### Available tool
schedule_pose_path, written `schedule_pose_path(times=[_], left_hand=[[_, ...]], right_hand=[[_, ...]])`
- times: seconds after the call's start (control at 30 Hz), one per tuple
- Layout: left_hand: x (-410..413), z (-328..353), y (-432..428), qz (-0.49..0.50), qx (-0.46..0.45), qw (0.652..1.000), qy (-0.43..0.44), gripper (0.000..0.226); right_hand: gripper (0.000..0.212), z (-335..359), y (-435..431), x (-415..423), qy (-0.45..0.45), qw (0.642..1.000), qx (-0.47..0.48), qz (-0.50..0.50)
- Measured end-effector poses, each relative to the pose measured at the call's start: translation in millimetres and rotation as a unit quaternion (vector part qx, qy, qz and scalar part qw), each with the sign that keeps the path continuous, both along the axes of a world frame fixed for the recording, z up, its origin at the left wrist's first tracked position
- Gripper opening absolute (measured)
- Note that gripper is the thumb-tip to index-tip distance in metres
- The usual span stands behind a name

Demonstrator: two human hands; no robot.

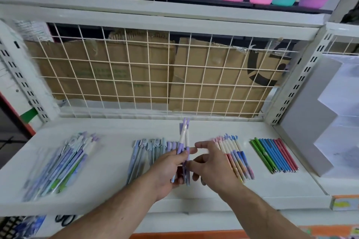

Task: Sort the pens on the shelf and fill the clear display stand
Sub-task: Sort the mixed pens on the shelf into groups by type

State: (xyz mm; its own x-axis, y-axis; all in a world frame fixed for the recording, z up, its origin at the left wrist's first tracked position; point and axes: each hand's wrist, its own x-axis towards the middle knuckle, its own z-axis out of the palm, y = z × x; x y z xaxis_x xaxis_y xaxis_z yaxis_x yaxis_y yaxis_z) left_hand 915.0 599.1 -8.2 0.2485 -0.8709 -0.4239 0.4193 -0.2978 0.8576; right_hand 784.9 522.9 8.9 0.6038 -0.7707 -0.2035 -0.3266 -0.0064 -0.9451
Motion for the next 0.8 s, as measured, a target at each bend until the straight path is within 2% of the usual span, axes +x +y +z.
schedule_pose_path(times=[0.1, 0.2, 0.33, 0.4, 0.47, 0.7, 0.8], left_hand=[[4.7, -6.1, 0.3, 0.025, 0.021, 0.999, -0.008, 0.023], [11.0, -11.7, -0.8, 0.058, 0.033, 0.997, -0.026, 0.02], [16.6, -11.6, 1.1, 0.04, 0.036, 0.999, -0.007, 0.019], [16.0, -9.2, 1.2, 0.031, 0.036, 0.999, 0.005, 0.021], [14.5, -6.3, 0.7, 0.028, 0.036, 0.999, 0.013, 0.025], [5.7, 0.4, -7.2, 0.022, 0.043, 0.999, 0.02, 0.021], [-0.7, 3.3, -12.6, 0.028, 0.052, 0.998, 0.021, 0.016]], right_hand=[[0.039, -7.6, 2.9, 4.0, 0.027, 0.999, -0.023, -0.01], [0.031, -16.4, -3.3, 2.8, 0.121, 0.985, -0.106, -0.054], [0.02, -27.0, -16.6, -6.8, 0.292, 0.925, -0.236, -0.063], [0.01, -32.6, -21.9, -11.3, 0.34, 0.894, -0.285, -0.062], [0.011, -37.0, -25.8, -13.8, 0.368, 0.872, -0.319, -0.055], [0.011, -38.4, -35.1, -18.0, 0.383, 0.869, -0.312, -0.042], [0.012, -29.9, -31.7, -19.0, 0.313, 0.908, -0.273, -0.045]])
